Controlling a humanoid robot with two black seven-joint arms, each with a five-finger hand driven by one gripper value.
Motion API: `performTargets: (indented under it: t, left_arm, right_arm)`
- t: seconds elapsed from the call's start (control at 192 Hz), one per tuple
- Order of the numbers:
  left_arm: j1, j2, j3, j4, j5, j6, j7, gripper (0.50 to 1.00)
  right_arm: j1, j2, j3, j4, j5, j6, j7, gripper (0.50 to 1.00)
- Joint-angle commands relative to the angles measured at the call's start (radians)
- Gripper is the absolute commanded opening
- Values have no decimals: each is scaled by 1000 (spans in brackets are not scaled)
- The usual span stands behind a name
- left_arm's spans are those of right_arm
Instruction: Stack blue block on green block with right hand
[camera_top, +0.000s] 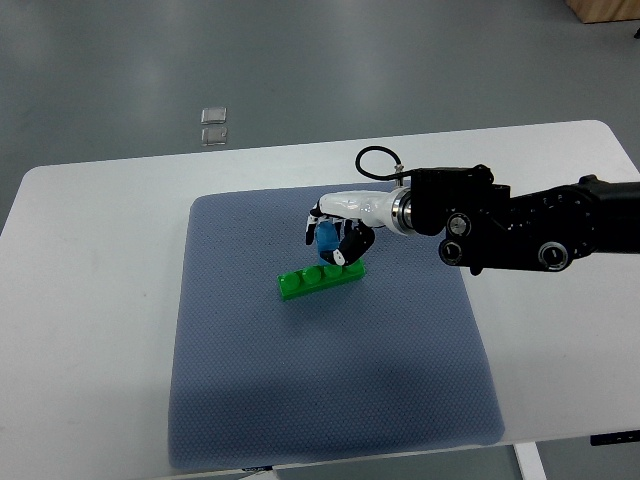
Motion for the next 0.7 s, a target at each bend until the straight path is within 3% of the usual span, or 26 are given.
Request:
performTargets:
  t: [0.0,0.694]
  left_arm:
    - [0,0,0,0,0,0,0,1000]
    - [2,0,0,0,0,0,0,1000]
  right_arm:
    - [-1,-1,3,-1,0,-3,2,572]
    - [-53,-33,9,4,-25,-21,19,572]
